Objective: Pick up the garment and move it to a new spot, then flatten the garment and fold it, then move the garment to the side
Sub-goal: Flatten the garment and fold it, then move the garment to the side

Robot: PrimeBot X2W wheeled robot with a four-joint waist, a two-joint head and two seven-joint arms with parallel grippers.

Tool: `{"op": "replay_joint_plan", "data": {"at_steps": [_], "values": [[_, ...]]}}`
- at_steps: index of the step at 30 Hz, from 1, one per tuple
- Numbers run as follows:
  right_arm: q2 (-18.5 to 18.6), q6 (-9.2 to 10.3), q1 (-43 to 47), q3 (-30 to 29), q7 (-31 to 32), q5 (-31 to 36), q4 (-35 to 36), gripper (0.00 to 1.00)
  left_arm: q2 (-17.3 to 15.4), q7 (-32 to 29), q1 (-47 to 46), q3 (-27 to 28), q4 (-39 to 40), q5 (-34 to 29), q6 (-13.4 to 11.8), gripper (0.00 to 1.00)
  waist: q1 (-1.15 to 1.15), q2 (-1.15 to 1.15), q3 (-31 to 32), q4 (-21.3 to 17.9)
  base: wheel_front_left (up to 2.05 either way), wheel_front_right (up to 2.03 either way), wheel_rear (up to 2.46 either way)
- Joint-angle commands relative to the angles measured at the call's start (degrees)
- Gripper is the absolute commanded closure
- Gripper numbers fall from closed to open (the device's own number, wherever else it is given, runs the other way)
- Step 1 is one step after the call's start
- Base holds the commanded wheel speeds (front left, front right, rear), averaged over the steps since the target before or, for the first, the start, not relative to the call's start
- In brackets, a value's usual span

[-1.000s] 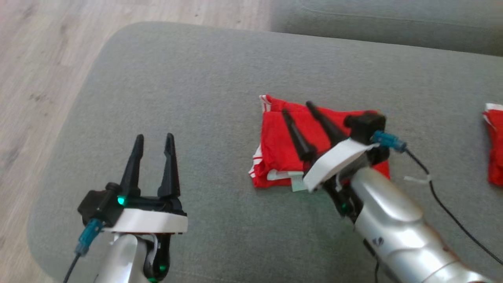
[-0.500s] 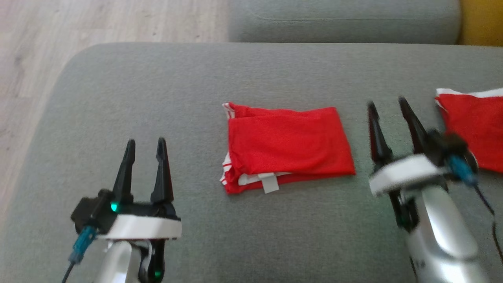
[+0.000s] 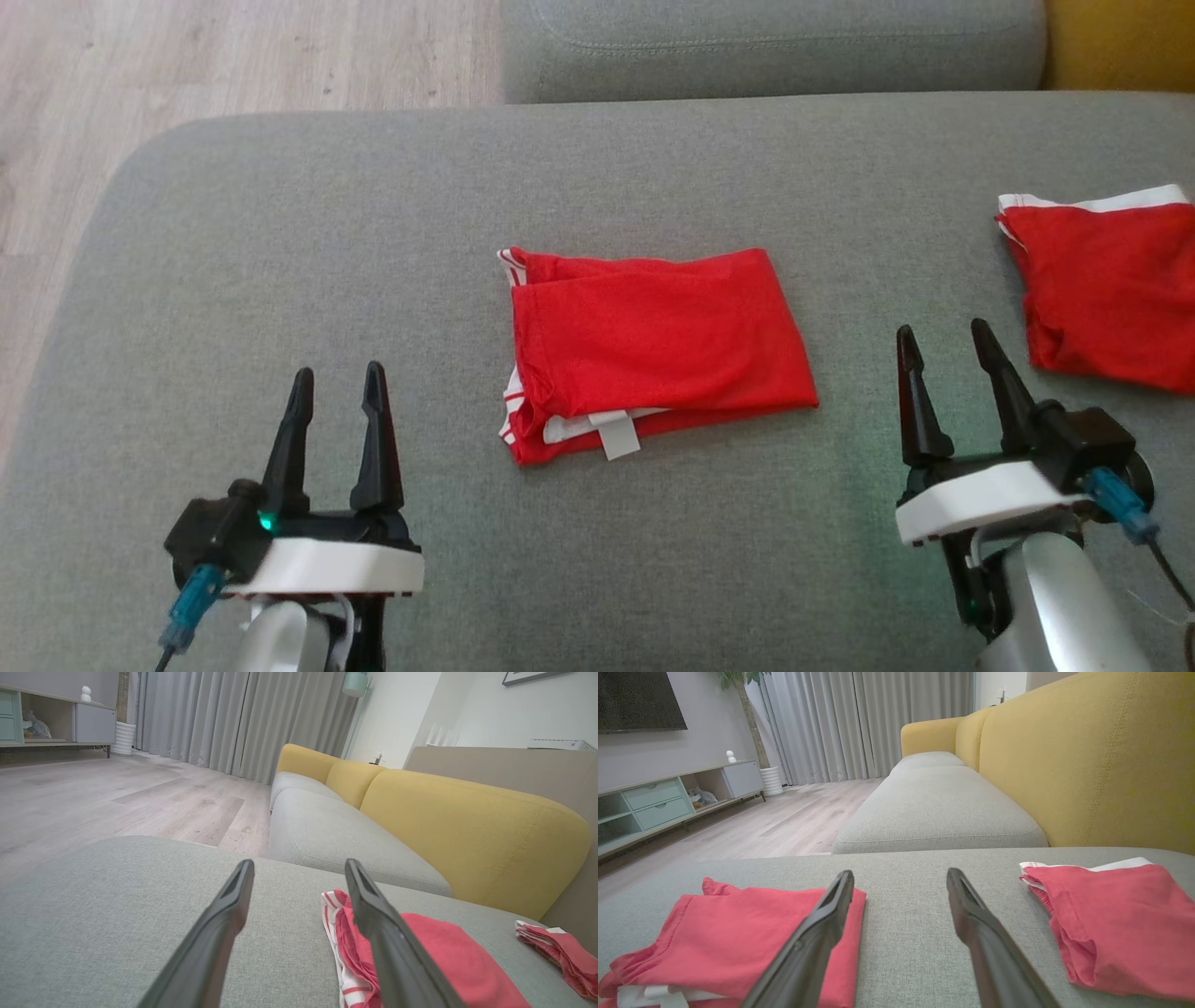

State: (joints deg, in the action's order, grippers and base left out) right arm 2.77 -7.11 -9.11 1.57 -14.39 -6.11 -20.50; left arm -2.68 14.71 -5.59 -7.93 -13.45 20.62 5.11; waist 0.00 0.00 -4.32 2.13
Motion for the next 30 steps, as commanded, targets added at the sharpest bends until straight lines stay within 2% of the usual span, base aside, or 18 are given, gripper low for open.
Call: {"op": "replay_joint_plan", "data": {"at_steps": [1, 11, 15, 21, 28, 29, 30], "values": [[0.1, -0.37, -2.5, 1.4, -0.5, -0.1, 2.3, 0.00, -0.2, 0.3, -2.0, 1.6, 1.6, -0.2, 0.1, 0.00, 0.00, 0.00, -0.4, 0.2, 0.00, 0.00, 0.00], [0.1, -0.37, -8.0, 2.1, 4.8, 1.4, 0.0, 0.00, -0.2, 0.3, -5.0, -1.2, 1.8, 0.9, 0.5, 0.00, 0.00, 0.00, -5.1, 4.0, 0.00, 0.00, 0.00], [0.1, -0.37, -11.3, 1.9, 8.1, -0.2, -4.2, 0.00, -0.2, 0.3, -6.2, -2.1, 1.7, 1.8, 0.6, 0.00, 0.00, 0.00, -7.1, 6.3, 0.00, 0.00, 0.00], [0.1, -0.37, -14.5, -0.3, 12.5, 1.0, -11.3, 0.00, -0.2, 0.3, -7.4, -3.2, 1.4, 2.8, 0.6, 0.00, 0.00, 0.00, -8.9, 9.0, 0.00, 0.00, 0.00], [0.1, -0.37, -15.6, 1.6, 17.3, 3.6, -19.0, 0.00, -0.2, 0.3, -8.2, -3.1, 1.5, 3.7, 0.5, 0.00, 0.00, 0.00, -9.1, 10.7, 0.00, 0.00, 0.00], [0.1, -0.37, -15.7, 1.6, 17.6, 3.7, -19.5, 0.20, -0.2, 0.3, -8.2, -3.1, 1.6, 3.6, 0.4, 0.00, 0.00, 0.00, -8.8, 10.7, 0.00, 0.00, 0.00], [0.1, -0.37, -15.9, 1.6, 17.8, 3.8, -20.0, 0.96, -0.2, 0.3, -8.2, -3.1, 1.7, 3.6, 0.4, 0.00, 0.00, 0.00, -8.6, 10.7, 0.00, 0.00, 0.00]]}}
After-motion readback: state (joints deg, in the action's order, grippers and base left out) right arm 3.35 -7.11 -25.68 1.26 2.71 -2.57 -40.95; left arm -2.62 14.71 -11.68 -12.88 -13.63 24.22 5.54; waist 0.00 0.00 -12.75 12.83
